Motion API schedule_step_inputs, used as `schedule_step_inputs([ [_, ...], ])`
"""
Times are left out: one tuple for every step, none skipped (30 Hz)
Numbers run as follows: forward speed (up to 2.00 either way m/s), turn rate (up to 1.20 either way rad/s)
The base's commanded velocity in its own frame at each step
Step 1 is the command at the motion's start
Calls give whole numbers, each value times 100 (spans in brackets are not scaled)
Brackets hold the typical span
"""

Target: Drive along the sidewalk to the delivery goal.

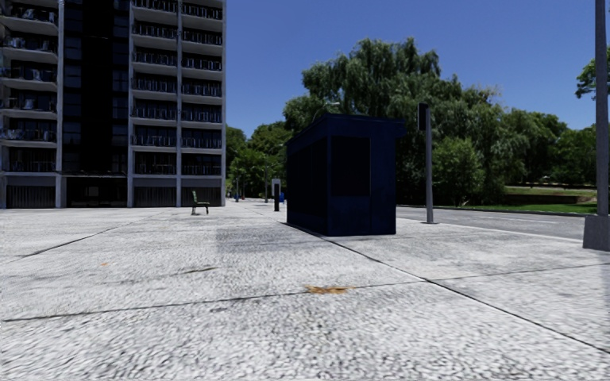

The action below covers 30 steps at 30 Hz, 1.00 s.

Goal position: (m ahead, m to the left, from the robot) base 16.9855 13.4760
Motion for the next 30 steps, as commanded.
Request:
schedule_step_inputs([
  [62,32],
  [62,32],
  [62,32],
  [62,32],
  [63,32],
  [65,32],
  [65,32],
  [68,32],
  [72,32],
  [75,32],
  [75,32],
  [77,32],
  [77,32],
  [80,32],
  [80,32],
  [81,32],
  [82,32],
  [82,32],
  [82,32],
  [82,32],
  [83,32],
  [83,32],
  [83,32],
  [85,32],
  [85,32],
  [88,32],
  [91,32],
  [93,32],
  [93,32],
  [95,32],
])
